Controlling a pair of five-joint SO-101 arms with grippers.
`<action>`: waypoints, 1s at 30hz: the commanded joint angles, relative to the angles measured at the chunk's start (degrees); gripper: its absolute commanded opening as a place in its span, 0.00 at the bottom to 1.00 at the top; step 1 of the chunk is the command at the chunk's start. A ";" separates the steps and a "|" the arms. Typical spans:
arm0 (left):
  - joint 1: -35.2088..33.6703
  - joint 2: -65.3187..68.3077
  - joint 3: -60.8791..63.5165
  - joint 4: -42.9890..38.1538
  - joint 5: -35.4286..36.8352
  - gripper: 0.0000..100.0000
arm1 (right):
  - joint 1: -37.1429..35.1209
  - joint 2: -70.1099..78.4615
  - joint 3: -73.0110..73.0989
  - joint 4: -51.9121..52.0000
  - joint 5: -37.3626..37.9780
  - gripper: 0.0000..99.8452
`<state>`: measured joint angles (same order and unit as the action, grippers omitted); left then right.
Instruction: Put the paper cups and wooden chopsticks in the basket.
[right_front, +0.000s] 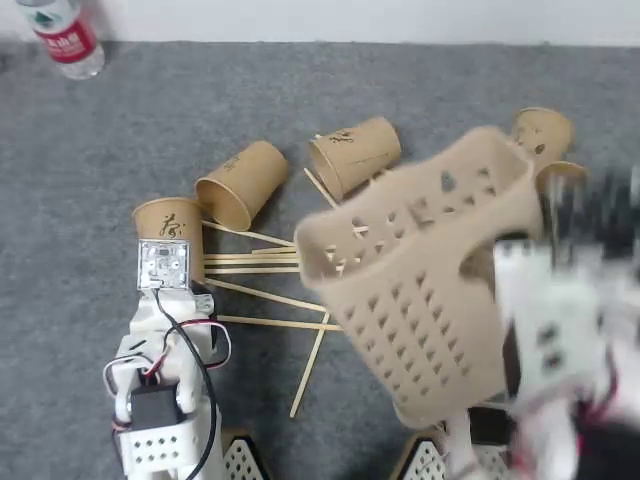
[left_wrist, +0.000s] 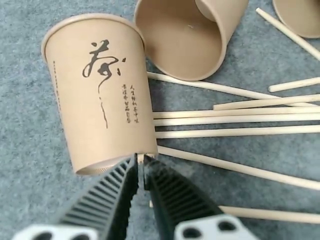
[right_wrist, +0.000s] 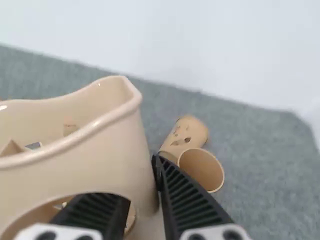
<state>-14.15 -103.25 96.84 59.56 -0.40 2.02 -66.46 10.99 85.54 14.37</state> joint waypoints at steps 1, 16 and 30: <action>0.18 -1.05 -0.48 -1.05 -0.35 0.01 | 1.80 -7.08 11.69 -4.97 0.53 0.01; 0.18 -1.05 -0.48 -0.97 -0.35 0.01 | 5.58 -34.33 50.37 -37.14 -7.12 0.01; 0.26 -1.05 -0.48 -0.97 -0.35 0.01 | 10.07 -17.36 49.49 -45.93 -10.99 0.01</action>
<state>-14.15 -103.25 96.84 59.56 -0.40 9.32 -84.57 59.60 42.81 5.58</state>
